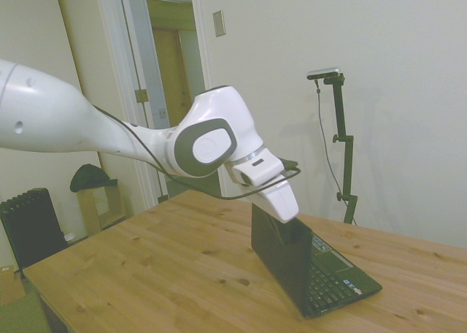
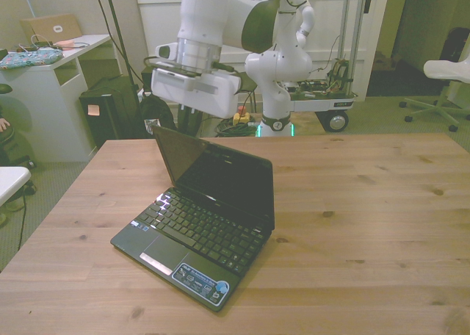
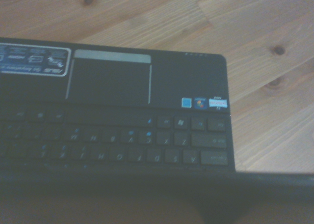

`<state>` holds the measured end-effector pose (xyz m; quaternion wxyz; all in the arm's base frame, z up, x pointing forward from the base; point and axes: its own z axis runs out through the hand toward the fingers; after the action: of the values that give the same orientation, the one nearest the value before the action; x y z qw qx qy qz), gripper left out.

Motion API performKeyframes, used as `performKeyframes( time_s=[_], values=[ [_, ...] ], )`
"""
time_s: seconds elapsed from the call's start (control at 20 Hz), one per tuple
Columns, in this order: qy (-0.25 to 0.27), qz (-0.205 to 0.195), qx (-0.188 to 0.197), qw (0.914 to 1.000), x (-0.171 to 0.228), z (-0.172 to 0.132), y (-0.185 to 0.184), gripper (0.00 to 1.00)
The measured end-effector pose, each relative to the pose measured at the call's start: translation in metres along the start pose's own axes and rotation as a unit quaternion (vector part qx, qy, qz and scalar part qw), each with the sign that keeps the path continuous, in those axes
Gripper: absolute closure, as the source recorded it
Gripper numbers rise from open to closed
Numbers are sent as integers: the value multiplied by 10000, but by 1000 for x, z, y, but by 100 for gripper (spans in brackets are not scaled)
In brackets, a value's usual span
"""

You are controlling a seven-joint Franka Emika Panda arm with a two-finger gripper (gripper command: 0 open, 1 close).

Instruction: Close the laptop

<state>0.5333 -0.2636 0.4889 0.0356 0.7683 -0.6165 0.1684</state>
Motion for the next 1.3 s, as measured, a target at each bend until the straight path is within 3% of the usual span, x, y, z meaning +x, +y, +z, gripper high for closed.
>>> performKeyframes(
  time_s=[0.25,0.6,0.9,1.15,1.3],
  values=[
    [-19,-36,-100,9999,35,41,-20,100],
    [-132,-196,-240,9994,37,107,-52,100],
    [-150,-314,-137,9993,25,101,-65,100],
    [-190,-244,-304,9991,32,119,-41,100],
    [-183,-316,-224,9991,32,108,-34,100]
  ],
)
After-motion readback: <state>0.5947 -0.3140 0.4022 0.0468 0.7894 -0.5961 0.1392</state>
